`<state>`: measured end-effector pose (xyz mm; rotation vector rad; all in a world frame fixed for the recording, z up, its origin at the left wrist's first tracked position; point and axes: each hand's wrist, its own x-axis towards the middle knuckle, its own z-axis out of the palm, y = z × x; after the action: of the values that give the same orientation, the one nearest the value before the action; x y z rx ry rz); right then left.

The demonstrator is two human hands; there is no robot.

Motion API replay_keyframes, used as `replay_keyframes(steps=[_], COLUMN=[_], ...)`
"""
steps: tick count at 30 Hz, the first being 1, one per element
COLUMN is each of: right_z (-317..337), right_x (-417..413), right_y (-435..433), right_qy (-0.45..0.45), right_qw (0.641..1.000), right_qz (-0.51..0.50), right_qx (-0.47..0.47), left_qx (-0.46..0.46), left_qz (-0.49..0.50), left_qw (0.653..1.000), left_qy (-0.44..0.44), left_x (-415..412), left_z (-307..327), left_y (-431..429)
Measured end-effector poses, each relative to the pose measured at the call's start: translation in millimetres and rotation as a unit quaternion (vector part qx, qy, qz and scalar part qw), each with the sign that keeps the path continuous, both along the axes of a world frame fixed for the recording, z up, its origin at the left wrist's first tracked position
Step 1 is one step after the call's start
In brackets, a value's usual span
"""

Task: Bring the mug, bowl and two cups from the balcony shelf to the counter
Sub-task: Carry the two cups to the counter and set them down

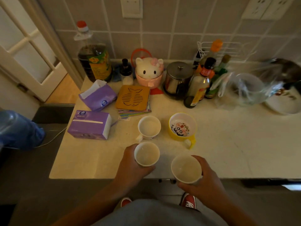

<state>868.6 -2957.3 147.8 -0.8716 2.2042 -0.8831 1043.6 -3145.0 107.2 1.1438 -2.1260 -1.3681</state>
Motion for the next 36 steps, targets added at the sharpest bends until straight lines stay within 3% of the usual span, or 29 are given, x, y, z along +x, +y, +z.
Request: replay_keyframes(steps=[5,26,30,36], right_z=[-3,-18,-24,-41], right_x=[-17,-28,-24,-23], right_y=[7,-5,-8,-13], right_qy=[-0.006,-0.007,0.003,-0.006], right_qw=[1.0,1.0,1.0,1.0], right_qz=[0.012,0.015,0.022,0.012], right_qx=[0.028,-0.002,-0.006,-0.004], left_qx=[-0.014,-0.032,-0.04,-0.183], left_qz=[0.011,-0.016,-0.025,-0.046], left_qw=[1.0,0.999,0.996,0.952], left_qy=[-0.006,-0.006,-0.082,-0.241], left_x=[-13,-11,-2,30], left_z=[-4,-18,-22,-33], left_y=[12,11,8,-8])
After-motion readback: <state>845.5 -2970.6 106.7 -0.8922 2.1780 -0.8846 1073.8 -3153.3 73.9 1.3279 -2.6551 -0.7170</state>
